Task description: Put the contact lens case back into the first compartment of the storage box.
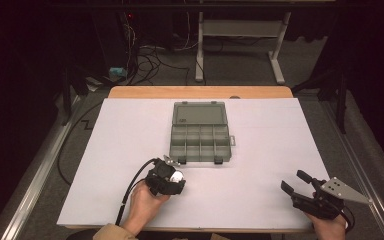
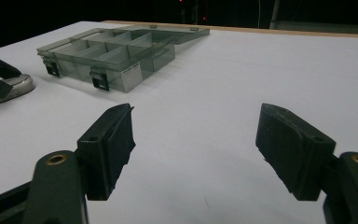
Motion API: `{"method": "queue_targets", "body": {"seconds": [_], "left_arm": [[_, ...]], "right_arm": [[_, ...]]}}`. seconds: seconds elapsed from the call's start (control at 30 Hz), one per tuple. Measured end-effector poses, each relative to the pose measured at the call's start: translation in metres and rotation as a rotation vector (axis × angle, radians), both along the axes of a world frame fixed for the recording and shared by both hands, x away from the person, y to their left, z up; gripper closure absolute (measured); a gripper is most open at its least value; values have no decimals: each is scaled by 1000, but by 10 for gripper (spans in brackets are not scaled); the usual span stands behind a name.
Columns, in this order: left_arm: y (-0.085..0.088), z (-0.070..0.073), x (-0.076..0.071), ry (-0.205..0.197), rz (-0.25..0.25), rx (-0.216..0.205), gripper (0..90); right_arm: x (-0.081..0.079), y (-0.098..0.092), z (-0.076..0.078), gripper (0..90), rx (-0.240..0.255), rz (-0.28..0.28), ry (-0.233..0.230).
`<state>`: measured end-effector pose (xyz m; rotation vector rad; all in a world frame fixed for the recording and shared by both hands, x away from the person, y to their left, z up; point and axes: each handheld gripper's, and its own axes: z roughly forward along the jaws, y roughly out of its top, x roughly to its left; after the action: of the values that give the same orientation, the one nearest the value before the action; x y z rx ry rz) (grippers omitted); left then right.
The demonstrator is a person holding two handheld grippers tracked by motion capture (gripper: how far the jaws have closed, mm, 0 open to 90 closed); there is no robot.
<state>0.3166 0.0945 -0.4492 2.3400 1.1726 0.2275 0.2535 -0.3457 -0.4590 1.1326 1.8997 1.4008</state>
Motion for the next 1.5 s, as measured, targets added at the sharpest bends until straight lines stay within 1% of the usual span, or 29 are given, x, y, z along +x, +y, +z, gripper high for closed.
{"method": "queue_targets", "body": {"seconds": [0.07,0.13,0.17,0.33,0.5,0.6,0.9,1.1,1.37,1.5], "left_arm": [[-1,0,0,2,-6,-3,430],[-2,-1,-1,-5,-17,2,471],[-3,-1,-2,-5,-18,6,475],[-3,-1,-1,-4,-21,6,484],[-3,-1,-2,-18,-35,20,488],[-4,0,-2,-23,-42,17,488],[-3,10,0,-49,-57,3,489],[-1,17,5,-58,-54,-6,488],[-1,24,11,-68,-55,-15,489],[1,29,14,-70,-47,-36,489]], "right_arm": [[0,0,0,278,-1,1,-1],[0,0,0,278,-2,3,1],[0,0,0,278,-1,2,-2],[0,0,0,278,-2,1,-1],[0,1,0,280,-4,7,-1],[0,0,0,281,-3,7,2],[0,0,0,282,-2,9,1],[0,0,0,283,-1,9,0],[0,0,0,284,0,10,-2],[0,0,0,284,2,10,0]]}}
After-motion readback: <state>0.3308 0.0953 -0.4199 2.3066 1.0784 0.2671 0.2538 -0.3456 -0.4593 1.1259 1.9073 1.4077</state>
